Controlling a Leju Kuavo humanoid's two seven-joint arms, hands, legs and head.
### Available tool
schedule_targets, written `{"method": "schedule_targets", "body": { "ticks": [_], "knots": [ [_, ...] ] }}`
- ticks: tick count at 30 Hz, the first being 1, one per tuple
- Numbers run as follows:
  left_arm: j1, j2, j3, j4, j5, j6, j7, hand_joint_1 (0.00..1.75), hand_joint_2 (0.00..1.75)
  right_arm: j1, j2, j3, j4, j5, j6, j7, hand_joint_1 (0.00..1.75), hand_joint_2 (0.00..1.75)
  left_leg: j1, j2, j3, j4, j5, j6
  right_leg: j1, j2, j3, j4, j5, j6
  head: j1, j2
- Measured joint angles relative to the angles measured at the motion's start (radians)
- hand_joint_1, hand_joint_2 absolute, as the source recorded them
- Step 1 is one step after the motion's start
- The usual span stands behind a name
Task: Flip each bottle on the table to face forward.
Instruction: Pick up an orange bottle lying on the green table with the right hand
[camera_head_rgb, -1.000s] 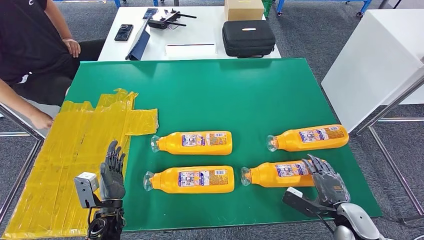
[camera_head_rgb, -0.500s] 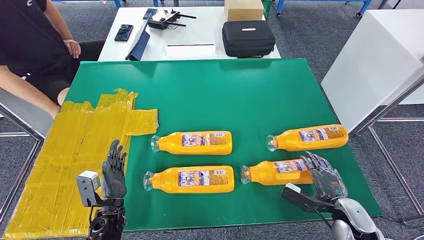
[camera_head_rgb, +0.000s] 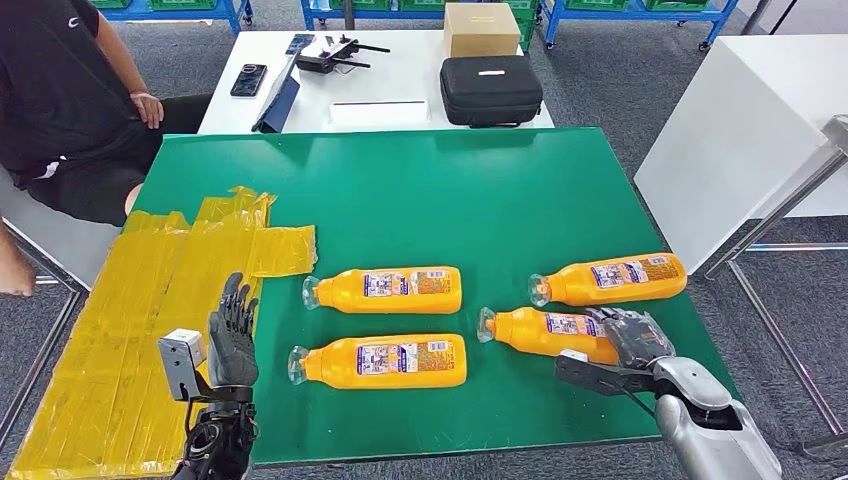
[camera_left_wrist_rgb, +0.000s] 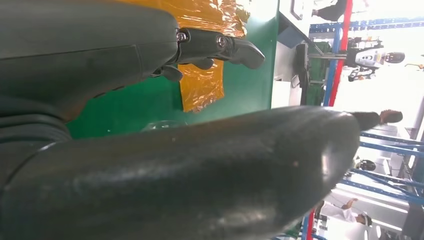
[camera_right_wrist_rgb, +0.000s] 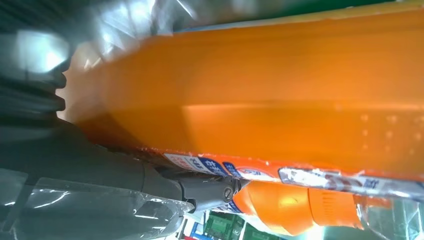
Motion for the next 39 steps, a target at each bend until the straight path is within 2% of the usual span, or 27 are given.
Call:
{"method": "schedule_targets", "body": {
  "ticks": [6,9,11,14,16,19,23,28,30,33,36,39],
  "knots": [
    [-0.017,0.001,-0.003,0.006,0.002,0.007,0.001,0.0,0.0,-0.03,-0.002,0.045,0.045,-0.005,0.002,0.026,1.75,1.75,0.004,0.003,0.019,0.0,-0.009,0.002,0.004,0.002,0.021,-0.005,-0.006,-0.002,0.0,0.0],
    [-0.038,0.002,-0.005,0.009,0.005,0.004,-0.002,0.0,0.0,-0.038,-0.006,0.053,0.057,-0.058,-0.003,-0.006,1.75,1.75,0.005,0.003,0.02,0.0,-0.008,0.001,0.005,0.002,0.024,-0.007,-0.006,-0.002,0.0,0.0],
    [-0.05,0.002,-0.005,0.011,0.011,-0.005,-0.011,0.0,0.0,-0.022,-0.013,0.041,0.037,-0.162,-0.004,-0.083,1.75,1.75,0.005,0.002,0.017,0.0,-0.006,0.002,0.005,0.002,0.023,-0.007,-0.004,-0.001,0.0,0.0],
    [-0.04,0.007,-0.002,0.011,0.025,-0.025,-0.027,0.0,0.0,0.061,-0.01,-0.018,-0.095,-0.44,0.04,-0.223,1.75,1.75,0.003,-0.001,0.012,0.0,-0.004,0.004,0.004,0.0,0.029,-0.005,0.001,0.004,0.0,0.0],
    [-0.028,0.011,0.0,0.011,0.031,-0.035,-0.03,0.0,0.0,0.121,0.007,-0.067,-0.209,-0.554,0.087,-0.247,1.75,1.75,0.001,-0.002,0.003,0.0,-0.001,0.004,0.002,-0.001,0.022,-0.003,0.003,0.007,-0.001,0.0],
    [-0.016,0.013,0.001,0.011,0.034,-0.041,-0.031,0.0,0.0,0.17,0.027,-0.123,-0.324,-0.592,0.11,-0.242,1.75,1.75,0.0,-0.003,-0.01,0.001,0.002,0.004,0.0,-0.003,0.008,-0.001,0.003,0.007,-0.001,0.0],
    [-0.008,0.014,0.001,0.011,0.034,-0.042,-0.031,0.0,1.75,0.199,0.038,-0.162,-0.389,-0.602,0.109,-0.26,1.75,1.75,0.001,-0.004,-0.018,0.0,0.002,0.004,0.0,-0.004,0.0,-0.001,0.003,0.007,-0.001,0.0],
    [0.0,0.015,0.0,0.003,0.054,-0.066,-0.033,0.0,1.75,0.234,0.084,-0.225,-0.518,-0.759,0.096,-0.389,1.75,1.75,0.0,-0.004,-0.024,0.0,0.003,0.004,-0.001,-0.005,-0.006,0.0,0.003,0.007,-0.001,0.0],
    [0.009,0.014,-0.003,-0.015,0.061,-0.073,-0.034,0.0,1.75,0.246,0.123,-0.257,-0.614,-0.756,0.065,-0.394,1.75,1.75,0.0,-0.003,-0.025,0.0,0.003,0.004,-0.001,-0.005,-0.006,0.0,0.003,0.007,-0.001,0.0],
    [0.01,0.005,-0.015,-0.051,0.067,-0.085,-0.027,0.0,1.75,0.231,0.189,-0.277,-0.711,-0.713,0.028,-0.349,1.75,1.75,0.0,-0.003,-0.026,0.0,0.003,0.003,-0.001,-0.004,-0.007,0.0,0.003,0.007,-0.001,0.0],
    [-0.004,-0.013,-0.041,-0.085,0.074,-0.113,-0.014,0.0,1.75,0.147,0.251,-0.268,-0.7,-0.637,-0.019,-0.271,1.75,1.75,0.0,-0.003,-0.028,0.0,0.005,0.003,-0.001,-0.004,-0.009,0.0,0.005,0.005,-0.001,0.0],
    [-0.043,-0.032,-0.085,-0.101,0.085,-0.114,-0.011,0.0,1.75,-0.047,0.325,-0.208,-0.496,-0.566,-0.138,-0.233,1.75,1.75,0.0,0.002,-0.032,0.0,0.011,0.001,-0.001,0.0,-0.015,0.001,0.013,0.003,0.0,0.0]
  ]
}}
